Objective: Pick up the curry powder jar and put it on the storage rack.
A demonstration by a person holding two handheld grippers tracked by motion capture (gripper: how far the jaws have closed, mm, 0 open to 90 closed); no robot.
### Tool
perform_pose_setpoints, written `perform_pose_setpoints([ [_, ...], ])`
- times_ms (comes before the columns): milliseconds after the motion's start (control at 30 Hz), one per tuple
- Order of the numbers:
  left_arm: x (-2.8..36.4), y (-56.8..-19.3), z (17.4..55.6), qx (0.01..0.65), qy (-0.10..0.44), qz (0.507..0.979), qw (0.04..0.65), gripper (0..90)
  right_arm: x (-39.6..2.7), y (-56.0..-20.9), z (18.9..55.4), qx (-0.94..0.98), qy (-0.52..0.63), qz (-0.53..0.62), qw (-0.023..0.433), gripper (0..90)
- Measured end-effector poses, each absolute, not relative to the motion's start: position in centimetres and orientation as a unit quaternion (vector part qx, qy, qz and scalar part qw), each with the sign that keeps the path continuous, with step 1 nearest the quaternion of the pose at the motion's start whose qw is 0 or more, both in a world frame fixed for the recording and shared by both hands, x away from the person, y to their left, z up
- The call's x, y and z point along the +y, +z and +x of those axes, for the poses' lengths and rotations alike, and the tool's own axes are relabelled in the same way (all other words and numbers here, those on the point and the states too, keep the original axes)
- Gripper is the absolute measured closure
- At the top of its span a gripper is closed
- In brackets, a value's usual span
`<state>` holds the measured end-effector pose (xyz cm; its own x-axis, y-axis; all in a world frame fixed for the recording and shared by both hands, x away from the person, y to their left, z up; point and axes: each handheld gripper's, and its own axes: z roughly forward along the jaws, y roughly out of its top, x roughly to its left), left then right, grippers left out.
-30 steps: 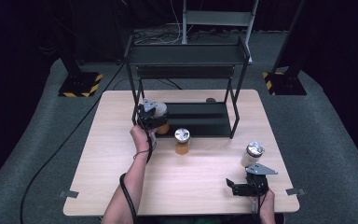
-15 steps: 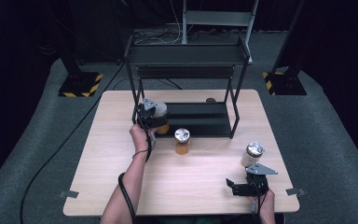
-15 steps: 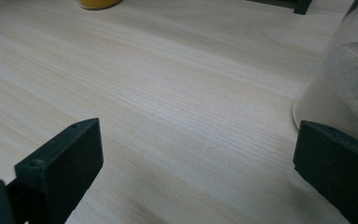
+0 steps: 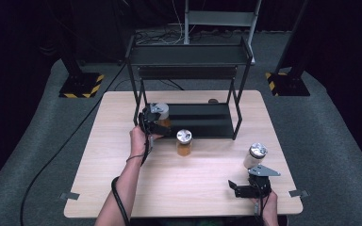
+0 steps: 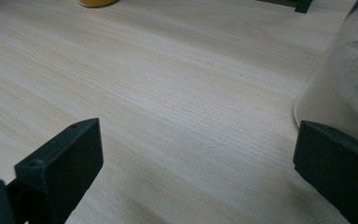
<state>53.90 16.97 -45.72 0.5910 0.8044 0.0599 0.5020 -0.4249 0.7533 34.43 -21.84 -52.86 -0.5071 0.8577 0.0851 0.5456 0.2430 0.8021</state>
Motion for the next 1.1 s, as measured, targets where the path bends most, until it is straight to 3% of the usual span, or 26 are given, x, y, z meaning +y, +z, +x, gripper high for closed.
perform_pose_setpoints([
  [700, 18.5, -47.2, 48.8, 0.323, 0.184, 0.880, 0.297, 0.1, -21.8, -52.9, 34.5, 0.767, 0.407, 0.459, 0.188, 0.6],
  [1100, 23.1, -50.7, 44.0, 0.361, 0.177, 0.871, 0.280, 0.1, -21.7, -52.9, 34.6, 0.770, 0.404, 0.459, 0.184, 0.5],
])
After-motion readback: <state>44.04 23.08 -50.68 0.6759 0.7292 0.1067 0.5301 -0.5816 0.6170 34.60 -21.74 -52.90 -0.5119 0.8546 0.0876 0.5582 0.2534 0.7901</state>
